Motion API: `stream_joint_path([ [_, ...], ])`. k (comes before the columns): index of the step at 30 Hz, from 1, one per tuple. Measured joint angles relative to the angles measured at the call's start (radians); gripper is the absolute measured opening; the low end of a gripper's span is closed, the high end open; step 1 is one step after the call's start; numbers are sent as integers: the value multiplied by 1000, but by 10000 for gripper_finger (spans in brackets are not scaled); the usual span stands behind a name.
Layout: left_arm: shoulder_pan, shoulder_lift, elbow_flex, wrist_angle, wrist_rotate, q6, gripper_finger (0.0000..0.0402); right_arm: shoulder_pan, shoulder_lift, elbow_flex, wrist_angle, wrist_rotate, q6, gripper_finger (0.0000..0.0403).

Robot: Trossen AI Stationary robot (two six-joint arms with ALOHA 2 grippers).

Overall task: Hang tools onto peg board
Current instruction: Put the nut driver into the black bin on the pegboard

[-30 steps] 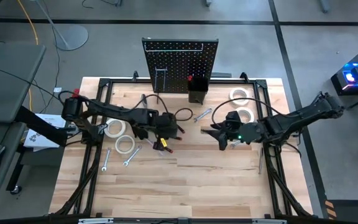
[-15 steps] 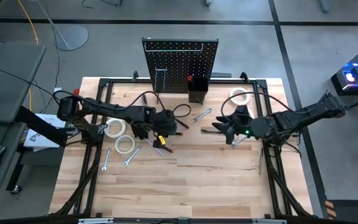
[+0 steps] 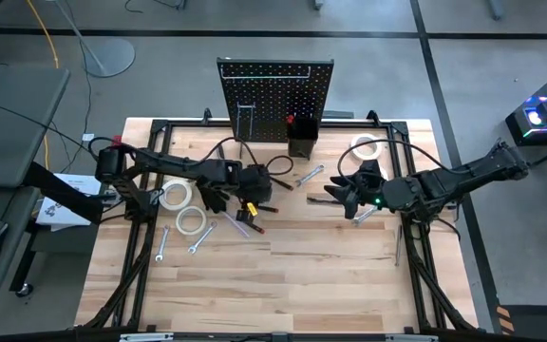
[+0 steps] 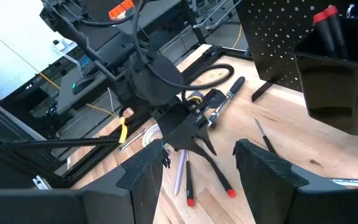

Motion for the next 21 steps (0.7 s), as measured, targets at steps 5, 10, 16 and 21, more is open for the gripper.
stream_joint_path([
  [5, -9, 3, 2, -7, 75, -8, 132, 0, 0, 0, 3, 0, 1, 193],
  [10, -41, 20, 6, 9, 102, 32, 201, 0, 0, 0, -3, -1, 3, 193],
  [16, -83, 114, 43, -12, 49, 53, 226, 0, 0, 0, -13, 6, 27, 193],
  [21, -104, 234, 92, 5, -60, 47, 227, 0, 0, 0, -18, 30, 44, 193],
])
